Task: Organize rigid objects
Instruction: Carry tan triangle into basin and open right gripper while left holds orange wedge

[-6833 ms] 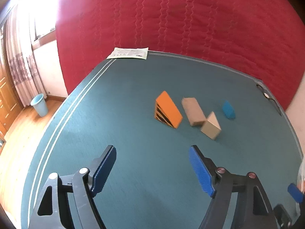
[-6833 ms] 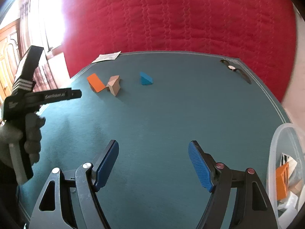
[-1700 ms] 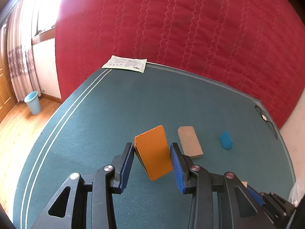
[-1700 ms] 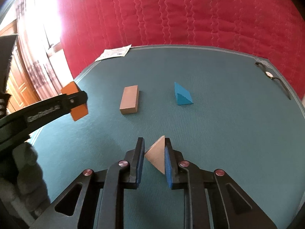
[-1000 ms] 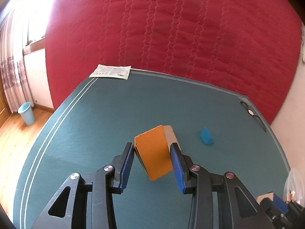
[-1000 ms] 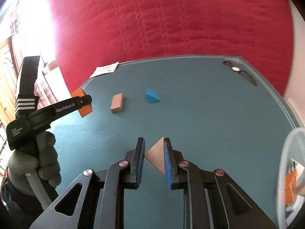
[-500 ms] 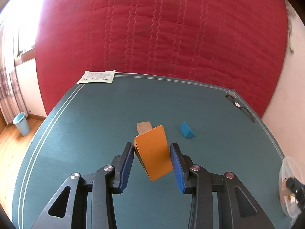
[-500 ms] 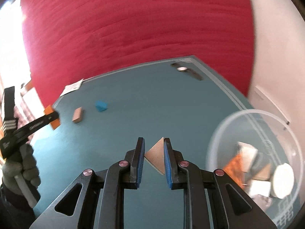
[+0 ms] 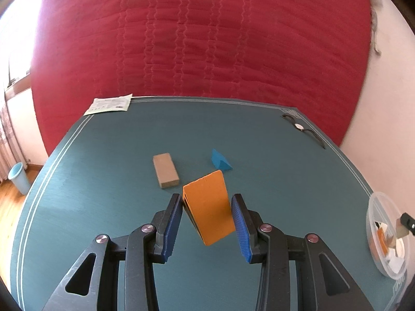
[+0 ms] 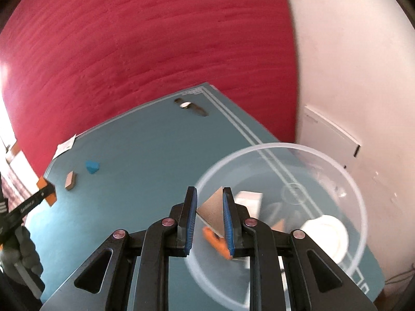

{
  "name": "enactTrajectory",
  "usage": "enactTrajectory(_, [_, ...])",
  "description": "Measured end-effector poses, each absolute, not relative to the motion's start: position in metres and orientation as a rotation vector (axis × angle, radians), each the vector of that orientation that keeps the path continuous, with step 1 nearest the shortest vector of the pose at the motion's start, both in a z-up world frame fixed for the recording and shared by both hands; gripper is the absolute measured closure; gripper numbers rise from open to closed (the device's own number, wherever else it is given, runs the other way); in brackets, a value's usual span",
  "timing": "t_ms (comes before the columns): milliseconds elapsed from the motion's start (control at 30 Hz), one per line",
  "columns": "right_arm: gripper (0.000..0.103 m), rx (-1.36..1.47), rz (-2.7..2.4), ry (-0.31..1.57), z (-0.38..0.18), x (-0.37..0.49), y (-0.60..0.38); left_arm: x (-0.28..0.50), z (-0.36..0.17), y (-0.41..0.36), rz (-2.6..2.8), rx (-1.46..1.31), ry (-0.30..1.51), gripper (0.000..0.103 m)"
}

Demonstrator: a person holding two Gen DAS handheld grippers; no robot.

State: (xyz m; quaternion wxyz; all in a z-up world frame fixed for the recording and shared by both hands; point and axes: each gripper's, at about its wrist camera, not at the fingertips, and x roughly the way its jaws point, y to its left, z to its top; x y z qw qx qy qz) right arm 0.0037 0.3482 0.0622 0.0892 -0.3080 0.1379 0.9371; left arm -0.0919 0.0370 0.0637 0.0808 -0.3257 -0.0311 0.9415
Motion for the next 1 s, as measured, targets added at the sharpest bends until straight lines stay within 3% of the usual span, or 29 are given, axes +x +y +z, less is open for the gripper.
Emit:
enactTrajectory(400, [0.082, -0.975, 2.728, 0.619, 0.045, 0.012, 0.401, -0.076, 0.056, 0.064, 2.745, -1.006, -0.066, 0.062])
enactTrajectory(533, [0.081, -0.947, 2.73, 0.579, 0.045, 0.014, 0.4, -0.074, 0.059, 0.063, 2.733, -1.007, -0.089, 0.062])
enactTrajectory(600, [0.078, -0.931, 2.736, 0.544, 0.045, 0.016, 0.396, -0.074, 0.06, 0.06, 2.738, -1.005, -0.103, 0.062])
enactTrajectory(667, [0.067, -0.914, 2.742, 0.517, 0.046, 0.018, 0.395, -0.074, 0.061, 0.057, 2.743, -1.003, -0.116, 0.062])
enactTrajectory(800, [0.065, -0.895, 2.736, 0.493, 0.047, 0.019, 0.395, -0.073, 0.061, 0.059, 2.737, -1.013, -0.119, 0.062])
enactTrajectory(867, [0.056, -0.892, 2.726, 0.496, 0.046, 0.02, 0.397, -0.072, 0.059, 0.064, 2.726, -1.019, -0.107, 0.062])
enactTrajectory(1000, [0.052, -0.886, 2.703, 0.484, 0.043, 0.019, 0.401, -0.068, 0.056, 0.073, 2.705, -1.024, -0.08, 0.062])
